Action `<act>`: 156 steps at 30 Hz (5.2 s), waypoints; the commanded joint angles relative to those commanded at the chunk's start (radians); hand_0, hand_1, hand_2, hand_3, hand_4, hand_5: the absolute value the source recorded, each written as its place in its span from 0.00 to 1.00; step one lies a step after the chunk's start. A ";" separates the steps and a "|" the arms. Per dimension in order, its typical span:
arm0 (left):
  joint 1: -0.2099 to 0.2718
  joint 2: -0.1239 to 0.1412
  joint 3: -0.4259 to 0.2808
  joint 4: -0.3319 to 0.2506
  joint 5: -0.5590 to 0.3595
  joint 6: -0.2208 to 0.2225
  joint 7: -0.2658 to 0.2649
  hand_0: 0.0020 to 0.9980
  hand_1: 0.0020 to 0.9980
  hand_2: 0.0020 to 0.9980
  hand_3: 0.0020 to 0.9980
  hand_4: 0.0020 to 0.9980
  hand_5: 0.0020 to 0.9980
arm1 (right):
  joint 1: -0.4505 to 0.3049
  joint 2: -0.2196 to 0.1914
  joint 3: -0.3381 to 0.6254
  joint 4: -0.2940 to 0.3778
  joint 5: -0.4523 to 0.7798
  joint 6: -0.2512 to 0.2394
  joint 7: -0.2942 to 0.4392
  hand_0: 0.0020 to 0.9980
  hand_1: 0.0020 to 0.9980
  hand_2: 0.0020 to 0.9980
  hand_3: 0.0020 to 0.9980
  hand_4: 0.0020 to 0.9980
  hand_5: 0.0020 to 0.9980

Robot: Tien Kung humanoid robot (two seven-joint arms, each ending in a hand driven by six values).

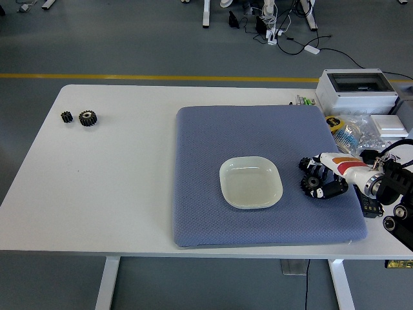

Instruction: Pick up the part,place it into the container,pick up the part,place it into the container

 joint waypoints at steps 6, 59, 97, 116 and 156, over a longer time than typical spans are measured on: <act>-0.003 0.000 0.000 0.000 -0.002 0.001 -0.001 0.72 0.70 0.68 0.56 0.65 0.59 | 0.000 0.001 0.001 -0.019 -0.001 -0.004 0.003 0.29 0.42 0.50 0.50 0.74 0.27; -0.008 0.000 0.003 0.000 -0.010 0.015 0.001 0.73 0.70 0.68 0.55 0.65 0.59 | 0.181 0.123 -0.167 0.180 -0.011 0.034 -0.059 0.39 0.52 0.71 0.62 0.85 0.30; -0.003 0.000 0.002 0.000 0.005 0.013 0.007 0.72 0.70 0.68 0.56 0.64 0.58 | 0.173 0.055 -0.072 0.241 -0.067 0.038 -0.051 0.41 0.56 0.74 0.66 0.90 0.33; -0.006 0.000 0.003 0.000 0.001 0.015 0.008 0.72 0.70 0.67 0.55 0.64 0.58 | 0.243 0.051 -0.139 -0.109 -0.060 0.062 -0.056 0.45 0.59 0.75 0.68 0.92 0.33; -0.017 0.000 0.035 0.000 -0.016 0.016 0.011 0.72 0.70 0.67 0.56 0.64 0.58 | 0.232 0.120 -0.240 -0.272 0.034 -0.036 0.010 0.33 0.47 0.58 0.54 0.85 0.32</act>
